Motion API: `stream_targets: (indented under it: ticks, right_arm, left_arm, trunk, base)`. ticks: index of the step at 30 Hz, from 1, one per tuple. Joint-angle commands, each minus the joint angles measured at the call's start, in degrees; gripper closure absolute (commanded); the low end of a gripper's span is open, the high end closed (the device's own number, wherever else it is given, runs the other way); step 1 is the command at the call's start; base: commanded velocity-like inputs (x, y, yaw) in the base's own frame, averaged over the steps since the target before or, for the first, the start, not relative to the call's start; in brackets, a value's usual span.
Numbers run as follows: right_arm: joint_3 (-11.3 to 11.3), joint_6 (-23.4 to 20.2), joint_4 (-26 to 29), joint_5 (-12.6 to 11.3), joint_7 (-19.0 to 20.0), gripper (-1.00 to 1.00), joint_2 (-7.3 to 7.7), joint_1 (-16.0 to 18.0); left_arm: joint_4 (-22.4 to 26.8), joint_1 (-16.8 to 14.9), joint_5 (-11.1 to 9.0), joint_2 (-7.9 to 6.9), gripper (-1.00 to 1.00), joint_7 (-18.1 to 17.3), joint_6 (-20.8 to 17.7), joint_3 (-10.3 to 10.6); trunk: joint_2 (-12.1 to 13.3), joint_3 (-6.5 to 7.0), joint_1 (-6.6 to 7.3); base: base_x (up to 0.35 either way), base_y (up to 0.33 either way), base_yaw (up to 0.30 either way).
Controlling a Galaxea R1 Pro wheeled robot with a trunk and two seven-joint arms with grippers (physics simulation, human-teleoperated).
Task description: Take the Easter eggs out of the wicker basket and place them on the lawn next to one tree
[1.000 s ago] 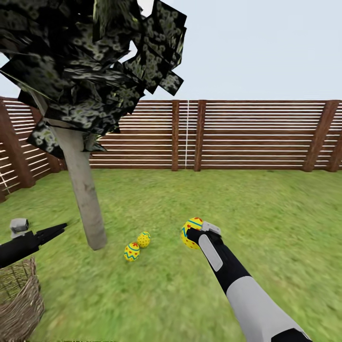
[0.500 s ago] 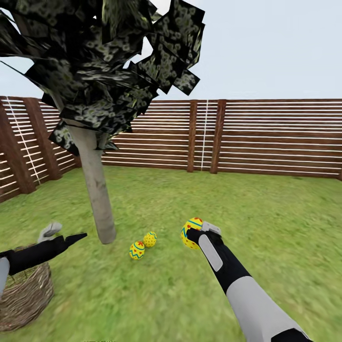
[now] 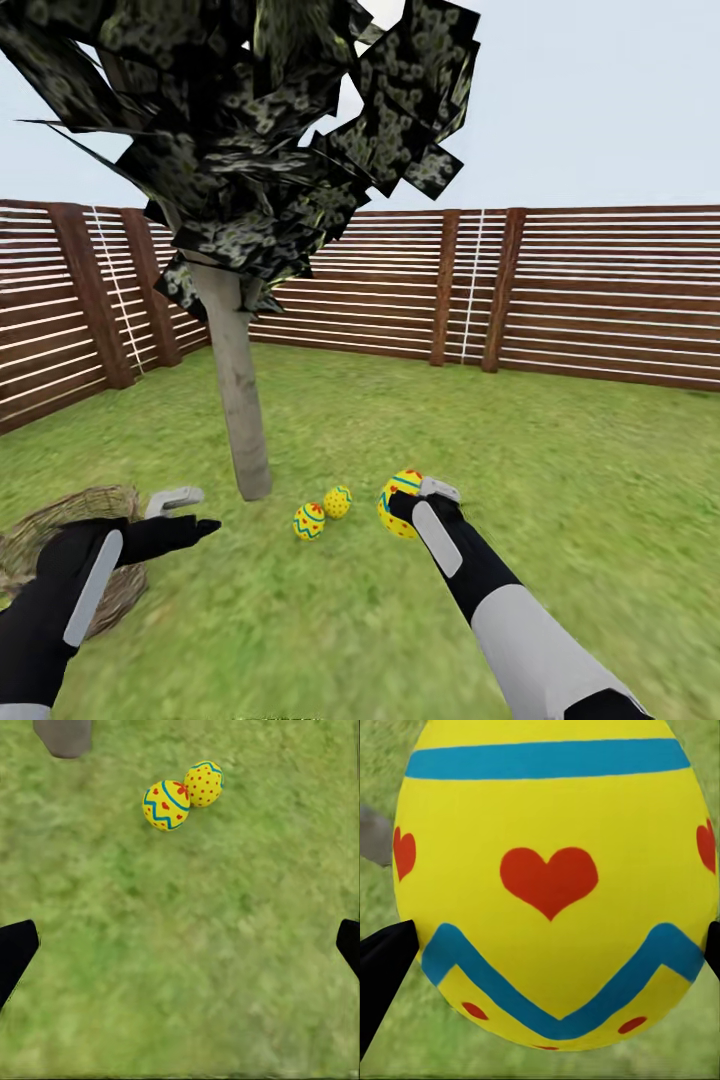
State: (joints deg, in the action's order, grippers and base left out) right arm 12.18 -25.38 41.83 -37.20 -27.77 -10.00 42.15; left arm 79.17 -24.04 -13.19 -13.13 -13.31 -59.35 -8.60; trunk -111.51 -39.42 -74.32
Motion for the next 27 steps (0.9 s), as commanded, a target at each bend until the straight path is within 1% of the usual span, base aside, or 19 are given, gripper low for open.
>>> stream_targets:
  ticks: [1, 4, 5, 6, 7, 8, 9, 10, 11, 13, 16, 17, 19, 23, 27]
  right_arm:
    - [0.1, -0.1, -0.1, -0.4, -0.4, 1.0, 0.0, 0.0]
    - [0.1, -0.2, -0.3, -0.4, -0.3, 1.0, 0.0, 0.0]
    - [0.1, -0.2, -0.3, -0.4, -0.3, 1.0, 0.0, 0.0]
    - [0.1, -0.2, -0.3, -0.4, -0.2, 1.0, 0.0, 0.0]
    - [0.1, -0.2, -0.3, -0.3, -0.2, 1.0, 0.0, 0.0]
    - [0.1, -0.2, -0.3, -0.4, -0.1, 1.0, 0.05, 0.0]
    - [0.1, -0.2, -0.3, -0.4, -0.1, 1.0, 0.18, 0.0]
    - [0.1, -0.2, -0.3, -0.4, 0.0, 1.0, 0.29, 0.0]
    - [0.1, -0.2, -0.3, -0.4, 0.0, 1.0, 0.35, 0.0]
    - [0.1, -0.2, -0.3, -0.4, 0.1, 1.0, 0.31, 0.0]
    - [0.1, 0.0, -0.2, -0.4, 0.1, 1.0, 0.27, 0.0]
    - [0.1, 0.0, -0.1, -0.4, 0.1, 1.0, 0.34, 0.0]
    - [0.1, 0.1, -0.1, -0.4, 0.1, 1.0, 0.38, 0.0]
    - [0.1, 0.1, -0.1, -0.4, 0.1, 1.0, 0.43, 0.0]
    - [0.2, 0.1, -0.1, -0.4, 0.2, 1.0, 0.5, 0.0]
  left_arm:
    - [0.0, 0.0, 0.2, -0.25, -1.0, -0.5, -0.3, 1.1]
    - [-0.6, 0.0, 0.3, -0.79, -1.0, -1.1, -0.2, 1.9]
    - [-0.7, 0.1, 0.2, -1.94, -1.0, -1.7, -0.2, 2.0]
    - [-1.0, 0.3, 0.0, -3.8, -1.0, -3.3, -0.2, 2.2]
    - [-2.1, 0.5, -0.2, -5.85, -1.0, -6.5, 0.0, 2.2]
    - [-3.7, 0.5, -0.2, -6.99, -1.0, -9.2, 0.3, 2.1]
    - [-6.7, 0.5, 0.0, -7.99, -1.0, -13.5, 1.3, 2.0]
    - [-8.7, 0.5, 0.1, -8.5, -1.0, -17.1, 2.6, 1.9]
    - [-9.8, 0.5, 0.2, -8.73, -1.0, -19.1, 3.6, 1.9]
    - [-10.6, 0.5, 0.1, -8.83, -1.0, -20.8, 4.3, 1.9]
    - [-11.4, 0.5, 0.1, -8.69, -1.0, -21.7, 4.9, 2.2]
    - [-11.5, 0.5, 0.1, -8.51, -1.0, -21.8, 5.1, 2.4]
    - [-11.6, 0.5, 0.1, -7.59, -1.0, -21.9, 5.4, 2.6]
    - [-11.6, 0.5, 0.1, -6.86, -1.0, -22.1, 5.5, 2.8]
    - [-11.6, 0.5, 0.2, -6.37, -1.0, -22.0, 5.5, 5.1]
  trunk:
    - [0.0, -0.06, 0.01]
    - [0.0, -0.06, 0.01]
    - [0.0, -0.06, 0.01]
    - [0.0, -0.06, 0.01]
    - [0.0, -0.06, 0.01]
    - [0.0, -0.06, 0.01]
    - [0.0, -0.06, 0.01]
    - [0.0, -0.06, 0.01]
    - [0.0, -0.06, 0.01]
    - [0.0, -0.06, 0.01]
    - [0.0, -0.06, 0.01]
    - [0.0, -0.06, 0.01]
    - [0.0, -0.06, 0.01]
    - [0.0, -0.06, 0.01]
    - [0.0, -0.06, 0.01]
  base:
    - [0.0, -0.003, 0.29]
    - [0.0, -0.001, 0.29]
    - [0.0, 0.0, 0.29]
    - [0.0, 0.0, 0.29]
    - [0.0, 0.0, 0.29]
    - [0.0, 0.0, 0.29]
    - [0.0, 0.0, 0.29]
    - [0.0, 0.0, 0.29]
    - [0.05, 0.0, 0.29]
    - [0.162, 0.0, 0.29]
    - [0.294, 0.0, 0.137]
    - [0.323, -0.005, 0.031]
    - [0.316, -0.096, 0.012]
    - [0.291, -0.202, 0.002]
    - [0.126, -0.296, 0.0]
